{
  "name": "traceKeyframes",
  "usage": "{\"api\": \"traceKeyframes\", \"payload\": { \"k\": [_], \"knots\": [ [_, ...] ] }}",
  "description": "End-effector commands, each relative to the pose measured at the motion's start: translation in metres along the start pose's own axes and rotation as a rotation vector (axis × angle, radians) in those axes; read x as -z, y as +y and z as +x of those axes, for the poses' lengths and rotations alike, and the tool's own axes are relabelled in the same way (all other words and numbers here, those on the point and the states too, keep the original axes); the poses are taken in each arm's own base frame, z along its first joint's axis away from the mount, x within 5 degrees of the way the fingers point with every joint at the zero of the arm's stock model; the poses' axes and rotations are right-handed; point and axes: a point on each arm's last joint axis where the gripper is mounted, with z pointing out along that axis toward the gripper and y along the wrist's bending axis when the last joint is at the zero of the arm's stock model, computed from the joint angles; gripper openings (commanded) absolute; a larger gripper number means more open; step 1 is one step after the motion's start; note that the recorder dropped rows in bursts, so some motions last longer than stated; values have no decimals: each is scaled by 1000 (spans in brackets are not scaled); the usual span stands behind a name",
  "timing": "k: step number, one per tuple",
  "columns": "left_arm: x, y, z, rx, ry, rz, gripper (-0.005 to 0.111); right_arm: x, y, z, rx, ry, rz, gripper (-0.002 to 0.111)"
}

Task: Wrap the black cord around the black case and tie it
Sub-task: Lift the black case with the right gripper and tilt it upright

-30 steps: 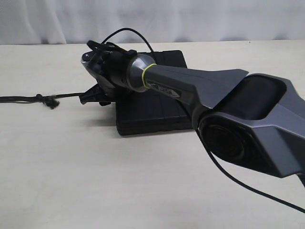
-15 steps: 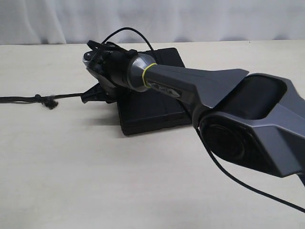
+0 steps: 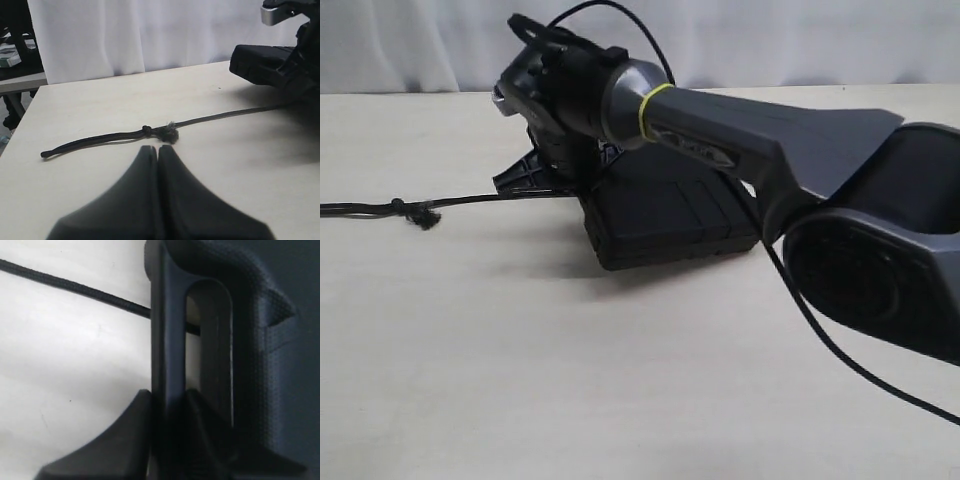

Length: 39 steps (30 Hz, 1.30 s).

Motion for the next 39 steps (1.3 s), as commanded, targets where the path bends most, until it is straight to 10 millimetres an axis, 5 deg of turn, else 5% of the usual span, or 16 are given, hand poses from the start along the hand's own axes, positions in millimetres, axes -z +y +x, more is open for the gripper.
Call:
{"api": "traceKeyframes", "payload": {
  "k": [1, 8, 24, 30, 35, 39],
  "knots": [
    [0, 0, 0, 2, -8, -4, 0, 45, -13, -14, 32, -63, -37, 4],
    [0, 0, 0, 2, -8, -4, 0, 85, -41, -21, -25, -43, -154, 4],
    [0, 0, 0, 2, -8, -4, 0, 118, -130, -38, -267, 6, -643, 4],
    [0, 0, 0, 2, -8, -4, 0, 108, -143, -37, -292, -33, -938, 4],
    [0, 0, 0, 2, -8, -4, 0, 71, -151, -21, -357, -37, -819, 4],
    [0, 0, 0, 2, -8, -4, 0, 60, -158, -16, -286, -42, -689, 4]
  ]
}}
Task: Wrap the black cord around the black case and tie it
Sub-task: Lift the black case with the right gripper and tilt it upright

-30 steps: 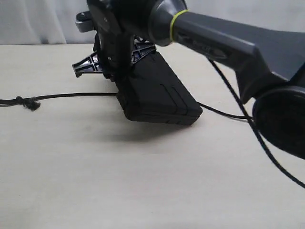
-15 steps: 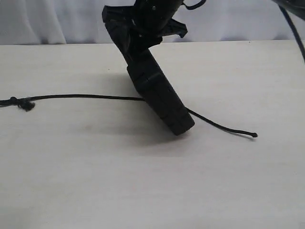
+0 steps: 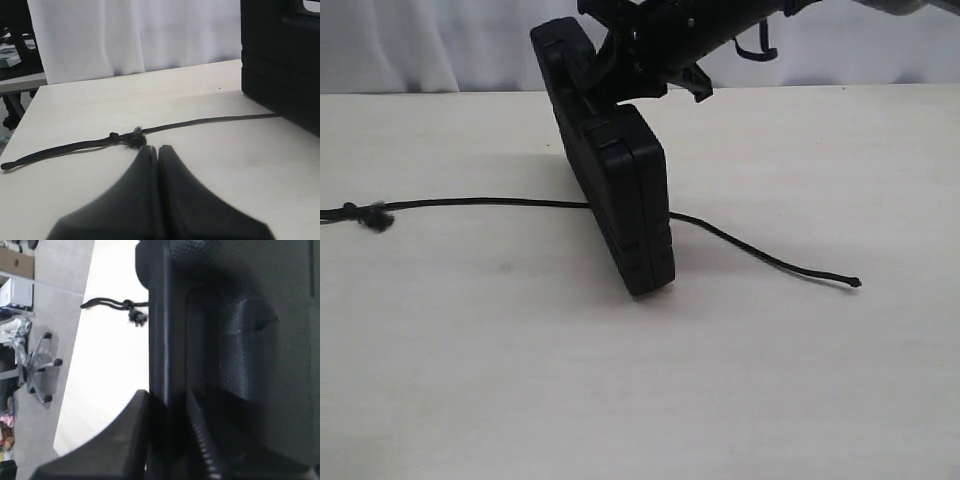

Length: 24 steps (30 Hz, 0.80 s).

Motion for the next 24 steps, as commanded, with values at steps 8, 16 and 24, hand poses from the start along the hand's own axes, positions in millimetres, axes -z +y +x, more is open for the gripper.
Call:
{"api": "traceKeyframes", "payload": {
  "k": [8, 16, 24],
  "knots": [
    [0, 0, 0, 2, -8, -4, 0, 13, -32, -1, 188, 6, 371, 4],
    [0, 0, 0, 2, -8, -4, 0, 16, -38, 6, 202, 89, 429, 32],
    [0, 0, 0, 2, -8, -4, 0, 20, -27, 5, 231, 51, 422, 32]
  ]
}}
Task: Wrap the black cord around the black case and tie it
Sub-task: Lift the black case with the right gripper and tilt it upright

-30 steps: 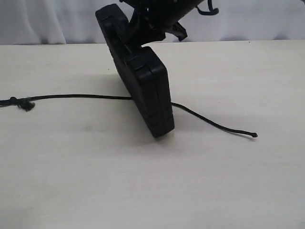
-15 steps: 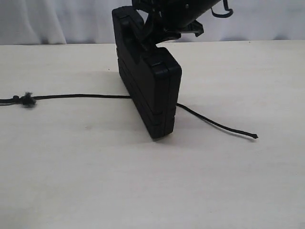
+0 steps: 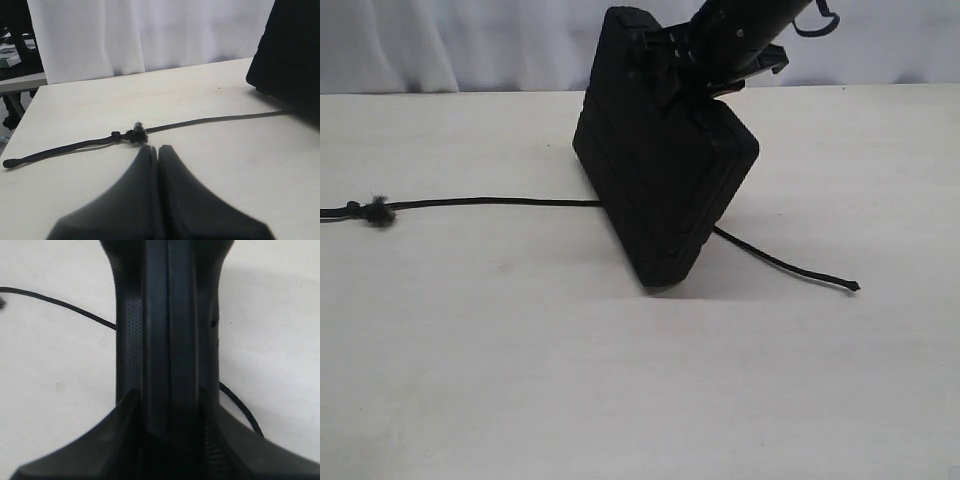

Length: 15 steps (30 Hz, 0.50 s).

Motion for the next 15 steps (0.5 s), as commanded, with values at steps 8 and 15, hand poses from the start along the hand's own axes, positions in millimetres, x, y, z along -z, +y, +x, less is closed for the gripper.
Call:
{"api": "traceKeyframes", "payload": {
  "k": [8, 15],
  "knots": [
    [0, 0, 0, 2, -8, -4, 0, 11, 26, -2, 88, -96, -2, 32],
    [0, 0, 0, 2, -8, -4, 0, 9, 33, -4, 77, -124, 11, 32]
  ]
}}
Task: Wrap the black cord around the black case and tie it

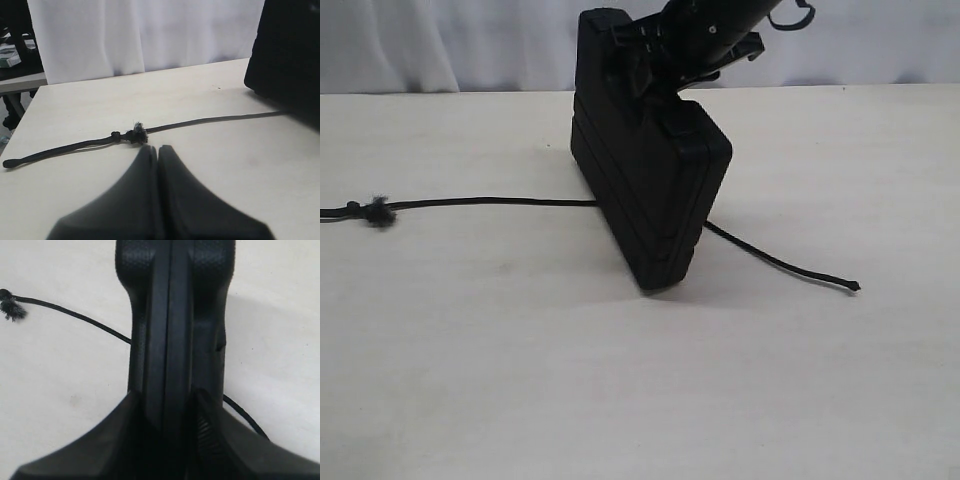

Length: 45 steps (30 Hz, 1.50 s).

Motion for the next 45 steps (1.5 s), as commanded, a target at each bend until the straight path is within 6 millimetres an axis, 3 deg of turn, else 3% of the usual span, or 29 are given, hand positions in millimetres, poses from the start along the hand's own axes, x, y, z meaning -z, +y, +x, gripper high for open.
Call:
{"api": "traceKeyframes", "payload": {
  "k": [1, 12, 20, 30, 33, 39, 42, 45],
  "knots": [
    [0, 0, 0, 2, -8, -4, 0, 3, 7, -2, 16, -33, 10, 32],
    [0, 0, 0, 2, -8, -4, 0, 2, 9, -4, 14, -64, 46, 32],
    [0, 0, 0, 2, -8, -4, 0, 2, 9, -3, 6, -49, 44, 4],
    [0, 0, 0, 2, -8, -4, 0, 2, 8, -1, -124, -39, 60, 4],
    [0, 0, 0, 2, -8, -4, 0, 13, 6, -2, -232, -54, 103, 4],
    [0, 0, 0, 2, -8, -4, 0, 35, 11, 1, -276, -51, 114, 4],
    [0, 0, 0, 2, -8, -4, 0, 38, 15, 6, -271, -46, 272, 4],
    [0, 0, 0, 2, -8, -4, 0, 35, 34, 10, -236, -96, 403, 4]
  ]
}}
